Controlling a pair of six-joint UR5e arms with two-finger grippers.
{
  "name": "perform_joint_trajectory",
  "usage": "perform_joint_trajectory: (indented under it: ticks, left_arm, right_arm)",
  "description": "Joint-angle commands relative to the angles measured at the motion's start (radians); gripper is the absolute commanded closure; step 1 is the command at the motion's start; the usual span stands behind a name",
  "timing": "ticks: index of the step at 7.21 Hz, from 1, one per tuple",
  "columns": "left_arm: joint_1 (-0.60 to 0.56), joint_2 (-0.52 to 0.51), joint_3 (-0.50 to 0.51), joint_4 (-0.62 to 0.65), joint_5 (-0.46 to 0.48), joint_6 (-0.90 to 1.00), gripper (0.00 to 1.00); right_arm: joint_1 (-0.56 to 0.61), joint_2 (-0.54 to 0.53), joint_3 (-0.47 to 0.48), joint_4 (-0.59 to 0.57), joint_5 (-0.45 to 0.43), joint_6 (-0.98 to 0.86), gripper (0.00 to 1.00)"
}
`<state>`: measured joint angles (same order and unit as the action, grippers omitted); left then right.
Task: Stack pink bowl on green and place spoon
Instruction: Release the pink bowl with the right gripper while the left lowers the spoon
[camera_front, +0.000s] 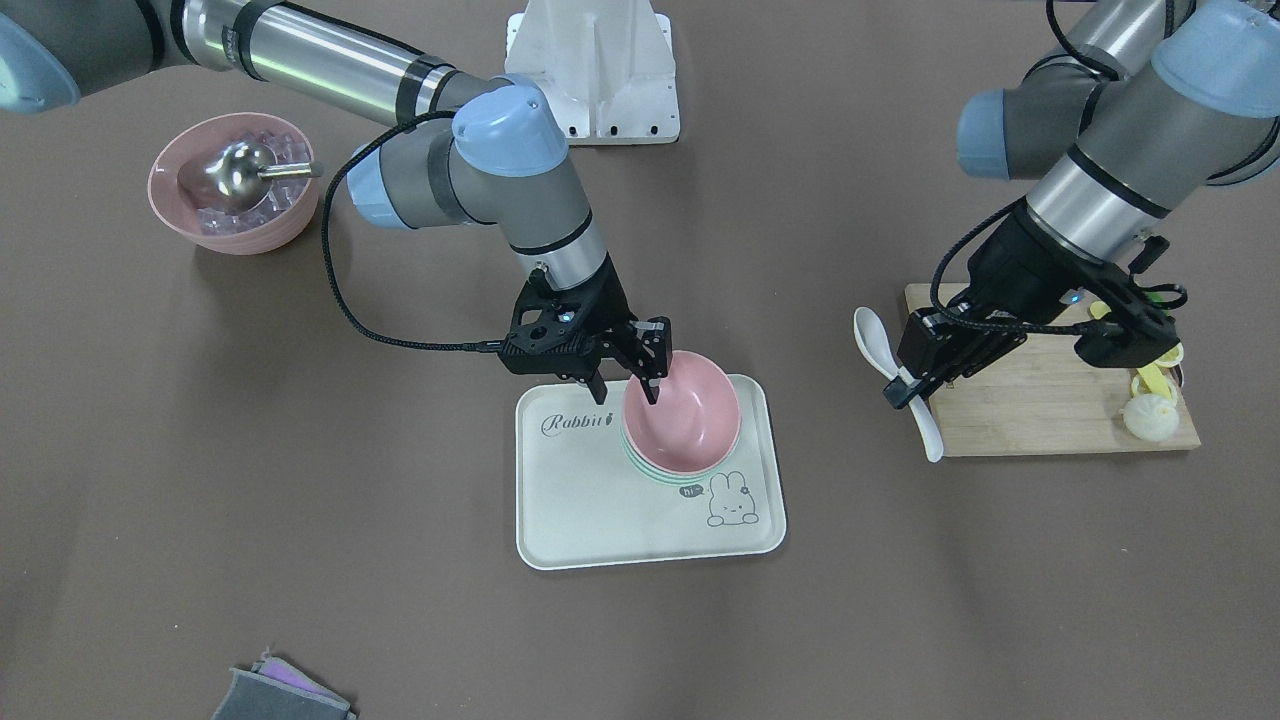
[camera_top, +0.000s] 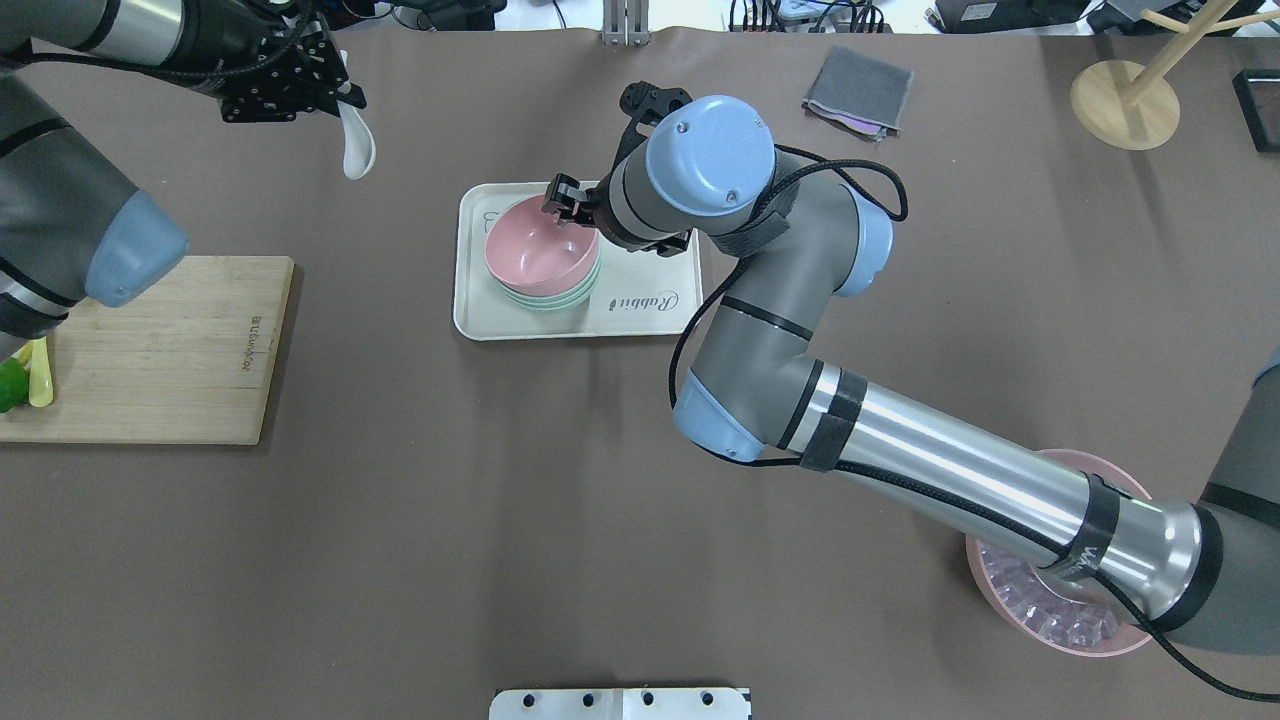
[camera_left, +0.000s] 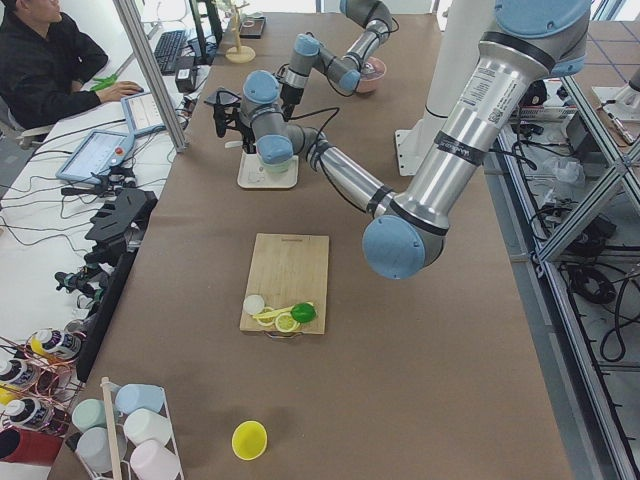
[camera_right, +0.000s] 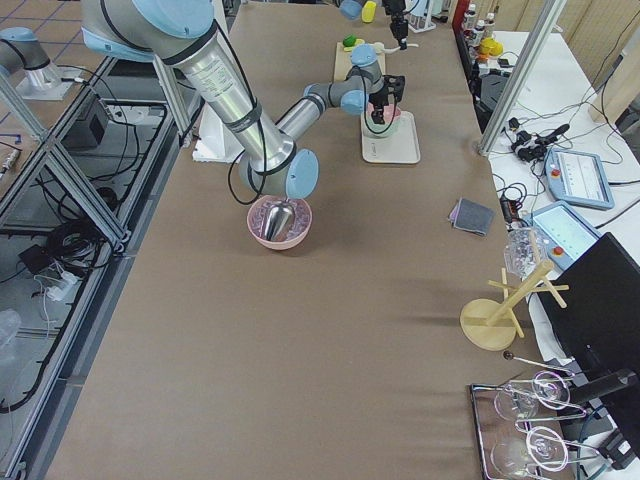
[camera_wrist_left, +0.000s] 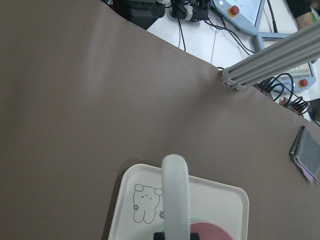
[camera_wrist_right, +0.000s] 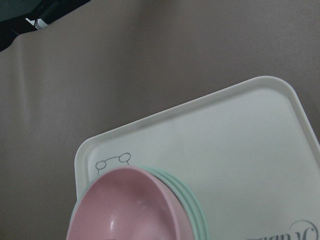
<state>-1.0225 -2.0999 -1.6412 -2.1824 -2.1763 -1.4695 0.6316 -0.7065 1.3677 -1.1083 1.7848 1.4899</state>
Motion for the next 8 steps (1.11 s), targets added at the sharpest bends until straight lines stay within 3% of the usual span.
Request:
perform_joint_trajectory:
  ticks: [1, 3, 6, 7, 8]
  left_arm:
    - [0.103, -0.067, 0.110, -0.150, 0.167, -0.112, 1.00]
    - [0.220, -0.118, 0.172, -0.189, 0.315, -0.130, 1.00]
    - [0.291, -0.114, 0.204, -0.186, 0.322, -0.127, 1.00]
    - [0.297, -0.111, 0.216, -0.188, 0.322, -0.126, 0.77]
    - [0.297, -0.117, 0.219, -0.180, 0.323, -0.123, 0.37]
  right_arm:
    - [0.077, -0.014, 0.014, -0.007, 0.109, -0.025, 0.00]
    - [0.153, -0.094, 0.082, -0.007, 0.207, -0.098, 0.00]
    - [0.232, -0.136, 0.094, -0.005, 0.292, -0.151, 0.00]
    - [0.249, -0.142, 0.099, -0.007, 0.317, -0.163, 0.00]
    - [0.257, -0.152, 0.103, -0.007, 0.320, -0.183, 0.00]
